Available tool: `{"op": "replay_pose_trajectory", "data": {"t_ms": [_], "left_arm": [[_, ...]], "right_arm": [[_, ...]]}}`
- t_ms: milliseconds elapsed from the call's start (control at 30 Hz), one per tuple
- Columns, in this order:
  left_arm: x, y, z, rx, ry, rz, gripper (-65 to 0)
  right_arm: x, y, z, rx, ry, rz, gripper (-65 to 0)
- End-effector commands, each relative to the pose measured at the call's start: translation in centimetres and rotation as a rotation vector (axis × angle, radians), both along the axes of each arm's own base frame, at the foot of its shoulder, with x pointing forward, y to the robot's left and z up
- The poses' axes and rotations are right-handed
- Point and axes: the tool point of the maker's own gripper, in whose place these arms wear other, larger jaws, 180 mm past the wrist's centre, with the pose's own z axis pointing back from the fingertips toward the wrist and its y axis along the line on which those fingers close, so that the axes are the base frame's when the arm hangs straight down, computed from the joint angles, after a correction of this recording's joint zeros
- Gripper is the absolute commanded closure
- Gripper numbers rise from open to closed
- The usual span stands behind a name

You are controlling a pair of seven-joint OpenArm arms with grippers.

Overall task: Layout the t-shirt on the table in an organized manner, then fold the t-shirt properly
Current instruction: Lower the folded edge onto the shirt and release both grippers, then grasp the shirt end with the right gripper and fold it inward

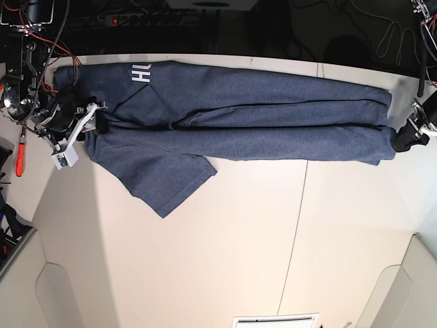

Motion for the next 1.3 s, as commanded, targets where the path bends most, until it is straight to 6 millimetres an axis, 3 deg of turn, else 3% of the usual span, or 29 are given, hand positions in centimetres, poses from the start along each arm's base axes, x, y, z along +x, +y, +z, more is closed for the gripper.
{"op": "replay_pose_trajectory", "data": {"t_ms": [0, 200, 400, 467, 533, 600, 700, 833, 933, 1033, 1200, 1267], "left_arm": [[1.3, 1.2, 2.6, 0.007, -0.073, 0.003, -22.4], [1.9, -0.2, 6.5, -0.132, -0.179, -0.055, -22.4], [2.3, -0.8, 8.0, -0.112, -0.205, -0.105, -22.4], [2.5, -0.8, 8.2, -0.107, -0.210, -0.109, -22.4], [2.5, -0.8, 8.3, -0.105, -0.213, -0.110, -22.4], [2.5, -0.8, 8.3, -0.105, -0.215, -0.108, -22.4], [2.6, -0.7, 8.4, -0.104, -0.217, -0.105, -22.4], [2.6, -0.7, 8.4, -0.104, -0.217, -0.105, -22.4], [2.6, -0.8, 8.3, -0.105, -0.217, -0.106, -22.4], [2.6, -0.8, 8.3, -0.105, -0.217, -0.105, -22.4], [2.6, -0.7, 8.4, -0.104, -0.221, -0.101, -22.4], [2.6, -0.7, 8.4, -0.104, -0.222, -0.100, -22.4]], "right_arm": [[1.4, -0.6, 1.4, -0.004, -0.058, -0.005, -29.3], [1.6, -2.0, 3.5, -0.058, -0.062, -0.017, -29.3], [4.6, -4.3, 10.5, -0.096, -0.302, -0.078, -29.3], [6.2, -3.9, 13.2, -0.049, -0.439, -0.090, -29.3], [7.7, -2.9, 14.4, 0.008, -0.501, -0.099, -28.9], [9.1, -1.8, 13.8, 0.049, -0.493, -0.105, -26.5], [11.4, 0.7, 11.2, 0.110, -0.442, -0.095, -26.5], [15.0, 4.1, 7.1, 0.157, -0.378, -0.053, -34.5], [16.7, 6.0, 3.9, 0.145, -0.295, -0.024, -35.0], [17.1, 7.2, 1.4, 0.115, -0.211, -0.006, -35.0], [15.5, 10.2, -0.9, 0.151, -0.119, 0.018, -34.7], [14.7, 11.3, -1.4, 0.167, -0.100, 0.027, -30.0]]}}
